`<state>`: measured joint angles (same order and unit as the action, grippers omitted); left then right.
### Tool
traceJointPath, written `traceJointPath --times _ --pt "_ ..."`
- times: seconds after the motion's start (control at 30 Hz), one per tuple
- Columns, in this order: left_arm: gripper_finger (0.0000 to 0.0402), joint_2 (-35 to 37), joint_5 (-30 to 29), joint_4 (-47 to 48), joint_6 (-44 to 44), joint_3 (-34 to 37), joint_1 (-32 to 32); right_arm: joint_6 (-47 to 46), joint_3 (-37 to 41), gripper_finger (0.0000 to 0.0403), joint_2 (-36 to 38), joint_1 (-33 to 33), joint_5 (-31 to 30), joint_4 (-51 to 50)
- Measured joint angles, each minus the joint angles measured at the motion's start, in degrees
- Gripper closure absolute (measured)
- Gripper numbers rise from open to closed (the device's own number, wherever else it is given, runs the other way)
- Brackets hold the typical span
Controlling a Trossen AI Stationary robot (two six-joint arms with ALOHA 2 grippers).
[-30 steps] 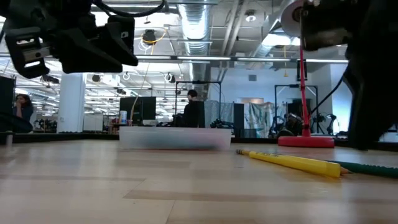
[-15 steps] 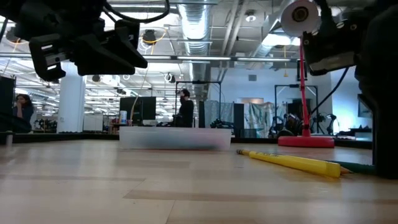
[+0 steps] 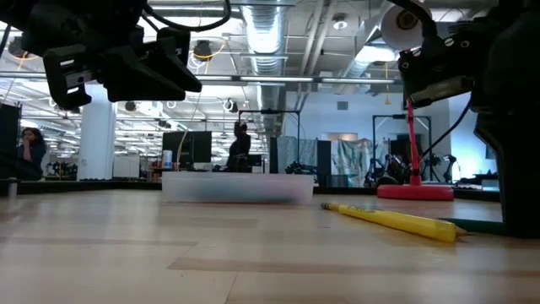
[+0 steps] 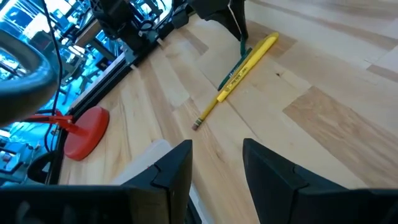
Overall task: Pick & place school supplies into a supply box
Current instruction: Put the green crayon into the pink supply box
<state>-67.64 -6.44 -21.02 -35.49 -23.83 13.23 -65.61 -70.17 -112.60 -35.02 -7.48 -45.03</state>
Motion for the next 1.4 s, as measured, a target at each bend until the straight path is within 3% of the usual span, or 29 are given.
traceJointPath --times 0.13,0.33,0.73,1.0,1.23,1.4 --pt "0.0264 0.0 -0.3 1.1 1.9 0.0 0.0 3.7 -0.1 0.0388 -0.1 1.0 -0.4 -1.3" --pt "0.0264 0.0 -2.0 3.1 5.0 0.0 0.0 10.1 0.2 0.0397 -0.2 2.5 -7.0 -5.8" --pt "0.0264 0.3 -18.1 13.9 13.5 0.0 0.6 14.0 0.5 0.0399 0.2 8.2 -23.7 -14.7" --pt "0.0264 4.4 -23.2 20.6 16.7 0.0 3.4 25.6 -1.9 0.04 0.4 17.4 -31.1 -9.2" --pt "0.0264 10.8 -26.2 30.2 23.3 0.0 4.9 39.7 -6.2 0.0399 0.4 22.3 -32.9 -0.5" --pt "0.0264 14.4 -26.1 35.8 28.5 0.0 5.1 55.5 -6.7 0.0398 0.4 26.0 -24.2 14.8"
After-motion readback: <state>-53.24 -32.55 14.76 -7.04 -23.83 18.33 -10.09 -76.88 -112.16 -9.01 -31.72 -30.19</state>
